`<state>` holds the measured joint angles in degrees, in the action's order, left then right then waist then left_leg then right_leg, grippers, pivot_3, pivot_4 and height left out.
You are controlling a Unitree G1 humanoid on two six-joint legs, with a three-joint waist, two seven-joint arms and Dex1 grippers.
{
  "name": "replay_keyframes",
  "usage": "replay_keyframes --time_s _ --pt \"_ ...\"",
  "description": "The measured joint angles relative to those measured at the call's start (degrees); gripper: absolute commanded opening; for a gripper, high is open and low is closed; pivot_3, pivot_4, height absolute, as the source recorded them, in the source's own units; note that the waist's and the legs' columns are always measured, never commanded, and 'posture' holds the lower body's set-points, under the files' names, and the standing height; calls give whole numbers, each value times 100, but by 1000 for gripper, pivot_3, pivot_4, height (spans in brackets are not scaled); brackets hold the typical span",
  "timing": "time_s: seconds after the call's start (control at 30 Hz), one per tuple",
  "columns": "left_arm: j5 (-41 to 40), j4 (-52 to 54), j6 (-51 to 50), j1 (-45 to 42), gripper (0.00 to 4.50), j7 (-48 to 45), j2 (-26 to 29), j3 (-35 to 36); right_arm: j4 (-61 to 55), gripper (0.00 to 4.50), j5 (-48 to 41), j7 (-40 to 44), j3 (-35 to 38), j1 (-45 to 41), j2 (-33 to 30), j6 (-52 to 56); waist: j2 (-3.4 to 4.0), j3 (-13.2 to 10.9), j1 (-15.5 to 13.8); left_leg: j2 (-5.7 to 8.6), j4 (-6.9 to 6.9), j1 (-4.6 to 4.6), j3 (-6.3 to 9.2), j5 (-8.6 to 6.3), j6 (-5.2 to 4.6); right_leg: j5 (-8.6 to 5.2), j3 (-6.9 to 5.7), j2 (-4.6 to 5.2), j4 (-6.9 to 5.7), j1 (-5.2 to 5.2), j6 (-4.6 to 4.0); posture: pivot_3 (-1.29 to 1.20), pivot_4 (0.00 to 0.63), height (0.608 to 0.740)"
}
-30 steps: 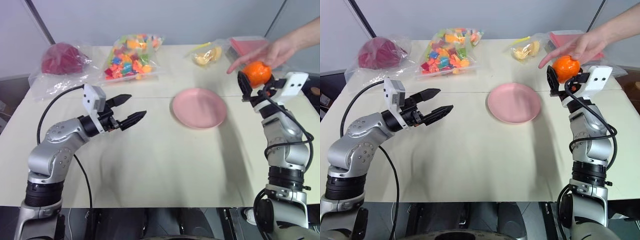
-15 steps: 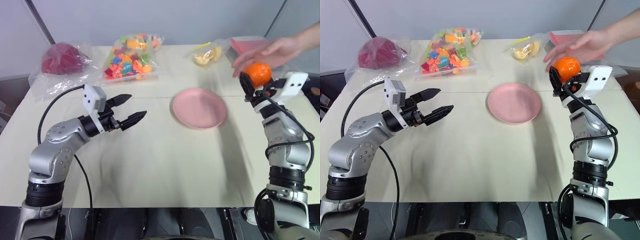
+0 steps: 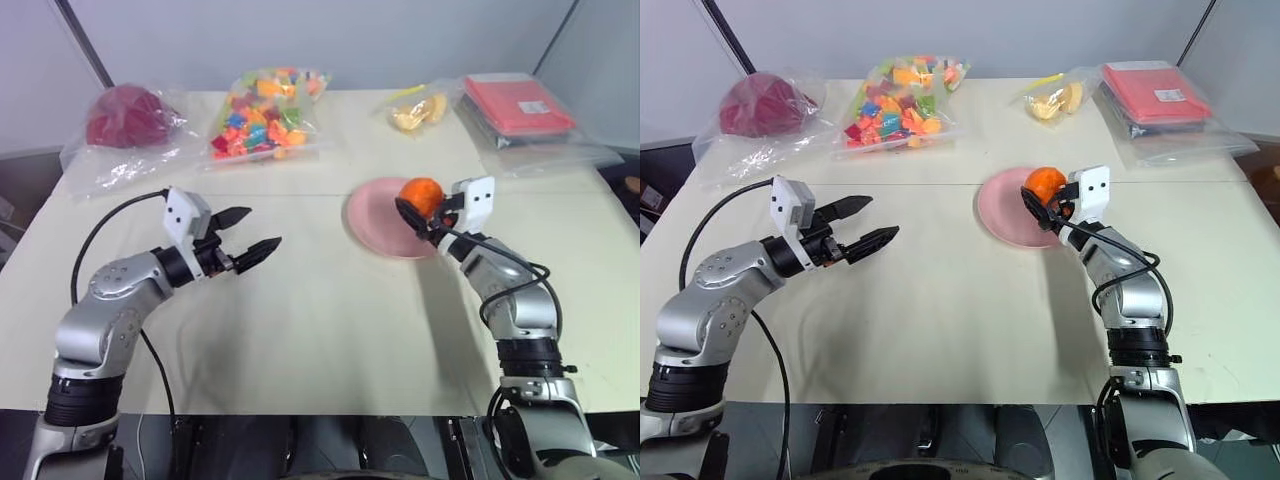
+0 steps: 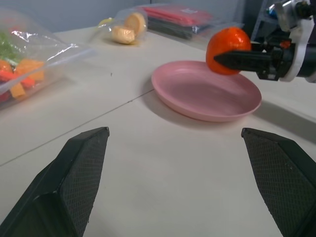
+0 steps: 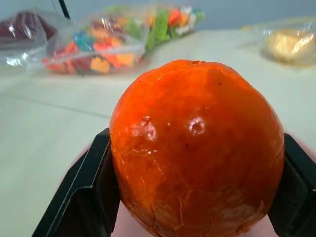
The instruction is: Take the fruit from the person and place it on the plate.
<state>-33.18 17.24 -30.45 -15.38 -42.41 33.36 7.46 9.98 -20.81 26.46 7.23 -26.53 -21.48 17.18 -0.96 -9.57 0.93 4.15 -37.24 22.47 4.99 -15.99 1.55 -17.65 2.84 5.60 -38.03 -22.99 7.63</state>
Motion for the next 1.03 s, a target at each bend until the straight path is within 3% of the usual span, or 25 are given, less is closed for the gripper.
replay_keyframes --time_s 0.1,0.13,0.43,0.73,1.03 --pt "30 48 0 11 4500 25 7 -3 166 4399 46 29 6 -55 7 -27 0 0 15 -2 3 0 0 0 0 0 0 -2 -1 -3 0 0 150 740" --pt "37 58 0 13 4500 31 7 -4 169 4462 46 32 9 -61 12 -36 0 0 18 -2 4 0 0 0 0 0 0 -2 -1 -3 0 0 150 740" --pt "113 91 0 54 4500 86 -30 -3 133 4462 44 55 88 -86 -4 -141 0 0 9 -2 3 0 0 0 0 0 0 -1 -1 -2 0 0 150 740" --pt "178 -237 204 61 4500 320 -159 148 -872 4462 -479 -74 1085 -171 -675 146 -1 0 -13 -2 2 1 0 -4 -8 0 0 0 1 -1 0 0 150 740" --pt "554 -734 742 305 4500 657 -469 295 -946 4462 -392 -36 1660 1076 -1230 211 0 0 -6 -2 2 0 -2 -11 -21 0 1 -1 1 1 0 0 150 740"
